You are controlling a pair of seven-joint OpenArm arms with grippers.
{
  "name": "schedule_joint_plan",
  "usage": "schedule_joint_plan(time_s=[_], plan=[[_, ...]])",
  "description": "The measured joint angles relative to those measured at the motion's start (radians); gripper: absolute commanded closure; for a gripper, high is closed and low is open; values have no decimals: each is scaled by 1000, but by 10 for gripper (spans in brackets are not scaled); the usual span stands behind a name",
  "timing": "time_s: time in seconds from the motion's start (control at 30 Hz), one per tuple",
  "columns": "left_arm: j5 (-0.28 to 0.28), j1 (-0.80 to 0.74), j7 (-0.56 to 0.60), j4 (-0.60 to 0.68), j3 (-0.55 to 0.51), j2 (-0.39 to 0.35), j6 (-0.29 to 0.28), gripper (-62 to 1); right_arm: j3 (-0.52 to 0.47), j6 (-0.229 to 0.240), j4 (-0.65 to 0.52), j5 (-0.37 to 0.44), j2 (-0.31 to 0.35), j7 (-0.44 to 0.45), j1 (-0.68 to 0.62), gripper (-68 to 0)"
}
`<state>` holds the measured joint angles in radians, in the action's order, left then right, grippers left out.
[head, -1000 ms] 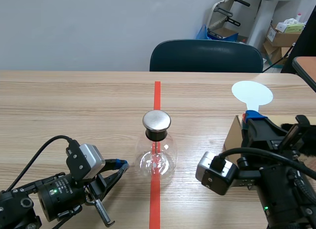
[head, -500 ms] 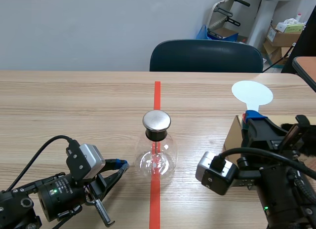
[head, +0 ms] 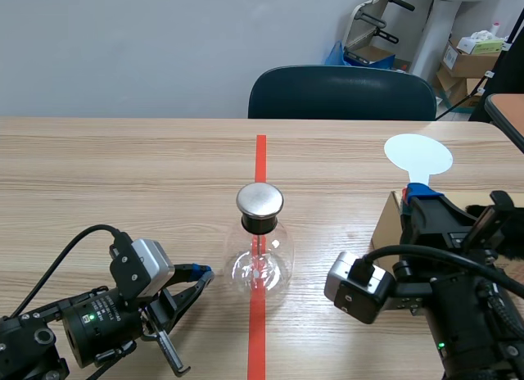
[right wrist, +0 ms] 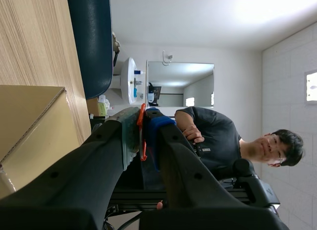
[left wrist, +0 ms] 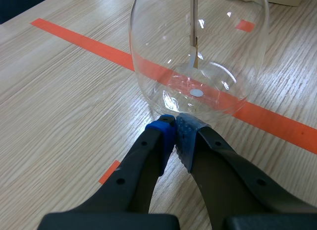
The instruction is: Do the electroscope experiment
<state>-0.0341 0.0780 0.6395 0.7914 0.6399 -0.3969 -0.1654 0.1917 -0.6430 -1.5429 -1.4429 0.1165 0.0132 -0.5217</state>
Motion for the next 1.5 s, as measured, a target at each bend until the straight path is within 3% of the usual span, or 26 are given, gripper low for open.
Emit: schedule_joint_plan(time_s=[0.87, 1.07, 1.5], plan=[[0, 0, 0, 0, 0, 0, 0, -41, 0, 0, 0, 0, 0, 20, 0, -11], [0, 0, 0, 0, 0, 0, 0, -41, 0, 0, 0, 0, 0, 154, 0, -11], [0, 0, 0, 0, 0, 0, 0, -41, 0, 0, 0, -4, 0, 550, 0, -11]])
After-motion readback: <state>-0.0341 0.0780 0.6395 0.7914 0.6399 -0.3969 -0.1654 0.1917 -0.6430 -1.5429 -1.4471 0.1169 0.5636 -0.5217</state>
